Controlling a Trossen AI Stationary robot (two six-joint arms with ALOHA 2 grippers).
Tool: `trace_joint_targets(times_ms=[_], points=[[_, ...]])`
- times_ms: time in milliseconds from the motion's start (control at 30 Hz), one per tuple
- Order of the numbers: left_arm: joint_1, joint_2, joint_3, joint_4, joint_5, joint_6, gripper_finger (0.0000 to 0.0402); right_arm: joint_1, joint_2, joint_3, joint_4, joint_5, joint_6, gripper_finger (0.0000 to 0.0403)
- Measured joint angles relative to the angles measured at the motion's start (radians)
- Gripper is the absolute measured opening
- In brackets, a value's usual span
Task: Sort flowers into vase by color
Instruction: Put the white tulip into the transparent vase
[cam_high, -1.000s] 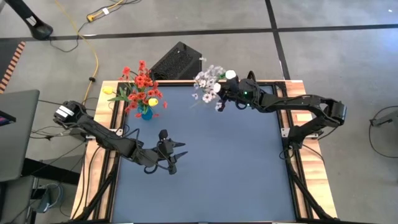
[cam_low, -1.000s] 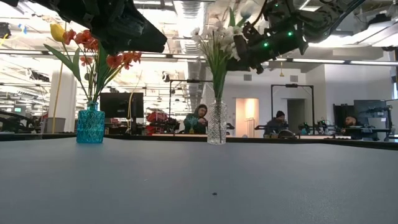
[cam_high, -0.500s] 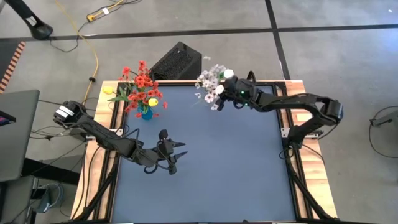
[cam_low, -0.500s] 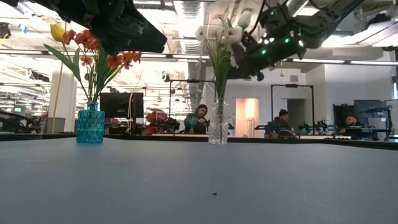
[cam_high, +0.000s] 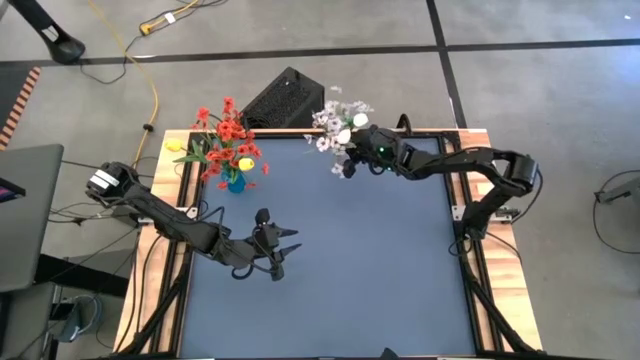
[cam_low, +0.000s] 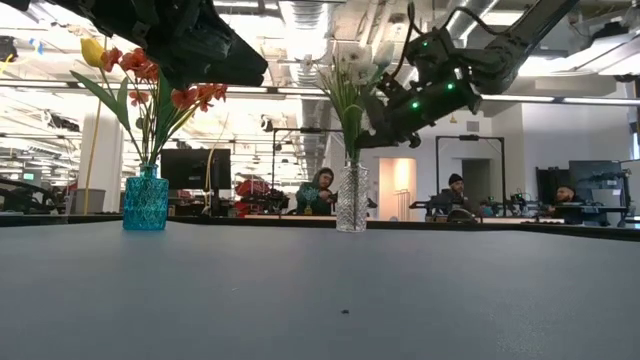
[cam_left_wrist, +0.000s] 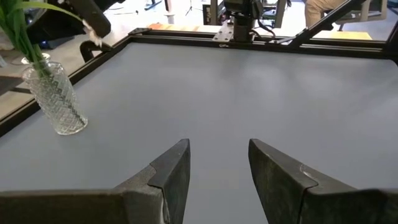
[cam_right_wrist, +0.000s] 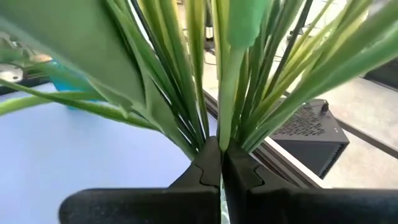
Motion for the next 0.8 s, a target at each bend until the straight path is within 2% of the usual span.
trace_joint_targets(times_ms=[300,800], points=[[0.000,0.000,0.000,0.000,0.000,-0.001,0.0153,-0.006,0.011,0.000,-0.001,-0.003,-0.003,0.0034],[0.001,0.000,0.000,-0.011,0.014,-0.009,0.0153,-0.006,-0.031,-0.004,-0.010,-0.006,-0.003,0.0131]])
